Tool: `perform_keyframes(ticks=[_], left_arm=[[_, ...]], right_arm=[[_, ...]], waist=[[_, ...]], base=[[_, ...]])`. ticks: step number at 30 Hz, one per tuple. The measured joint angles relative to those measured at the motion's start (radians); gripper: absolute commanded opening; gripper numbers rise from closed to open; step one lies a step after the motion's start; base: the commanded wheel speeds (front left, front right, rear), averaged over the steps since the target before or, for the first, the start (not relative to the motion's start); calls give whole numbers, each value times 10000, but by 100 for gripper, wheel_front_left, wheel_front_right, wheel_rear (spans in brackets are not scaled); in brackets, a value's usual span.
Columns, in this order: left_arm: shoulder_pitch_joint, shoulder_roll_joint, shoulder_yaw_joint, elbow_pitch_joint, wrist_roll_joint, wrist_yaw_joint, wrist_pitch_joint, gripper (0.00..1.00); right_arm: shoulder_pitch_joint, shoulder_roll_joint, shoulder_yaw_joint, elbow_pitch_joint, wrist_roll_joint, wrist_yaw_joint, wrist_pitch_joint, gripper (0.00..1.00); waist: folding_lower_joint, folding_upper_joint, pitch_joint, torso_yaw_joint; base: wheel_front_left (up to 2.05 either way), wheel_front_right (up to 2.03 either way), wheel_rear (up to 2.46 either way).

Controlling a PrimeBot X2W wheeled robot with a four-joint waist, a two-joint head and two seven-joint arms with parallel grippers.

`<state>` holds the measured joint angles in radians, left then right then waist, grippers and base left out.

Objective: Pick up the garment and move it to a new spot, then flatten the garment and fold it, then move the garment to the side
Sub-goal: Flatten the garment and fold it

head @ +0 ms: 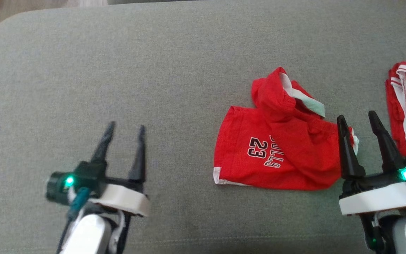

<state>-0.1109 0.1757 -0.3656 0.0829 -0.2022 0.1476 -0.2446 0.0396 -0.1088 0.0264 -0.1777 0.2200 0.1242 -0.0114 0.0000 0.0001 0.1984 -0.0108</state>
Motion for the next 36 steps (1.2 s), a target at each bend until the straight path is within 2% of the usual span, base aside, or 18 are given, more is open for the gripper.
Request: perform_keyframes(ticks=[2,6,11,17,22,23,24,27,29,36], left_arm=[[-96,-15,-345,-42,42,-245,265,100],[-630,-297,-1329,92,25,-1053,1060,100],[-1388,-865,-2228,1135,-518,-1919,2259,100],[-2200,-1051,-2725,2696,-1116,-2320,3055,100],[-2753,-1152,-3037,3480,-1480,-2481,3256,100],[-2882,-1174,-3085,3628,-1547,-2533,3296,65],[-3002,-1183,-3124,3730,-1622,-2543,3313,0],[-3320,-1189,-3273,4015,-1814,-2546,3358,0],[-3358,-1206,-3250,4065,-1881,-2523,3032,0],[-3350,-1080,-2263,3396,-2104,-1720,1712,0]], right_arm=[[-1,10,-29,2,2,0,27,100],[-20,19,-52,4,6,0,92,100],[-141,52,-27,29,86,0,104,100],[-351,67,36,157,100,0,98,100],[-395,102,50,259,184,0,71,100],[-395,107,56,284,190,0,71,100],[-395,113,54,291,190,0,69,100],[-405,127,52,297,190,0,13,100],[-406,150,8,332,196,0,10,100],[-402,238,-155,418,282,0,-17,100]], waist=[[0,0,57,4],[0,0,278,-32],[0,0,586,-250],[0,0,860,-697],[0,0,989,-941],[0,0,1013,-995],[0,0,1034,-1040],[0,0,1073,-1132],[0,0,1089,-1149],[0,0,1069,-981]], base=[[0,0,0],[0,0,0],[0,0,0],[0,0,0],[0,0,0],[0,0,0],[0,0,0],[0,0,0],[0,0,0],[0,0,0]])
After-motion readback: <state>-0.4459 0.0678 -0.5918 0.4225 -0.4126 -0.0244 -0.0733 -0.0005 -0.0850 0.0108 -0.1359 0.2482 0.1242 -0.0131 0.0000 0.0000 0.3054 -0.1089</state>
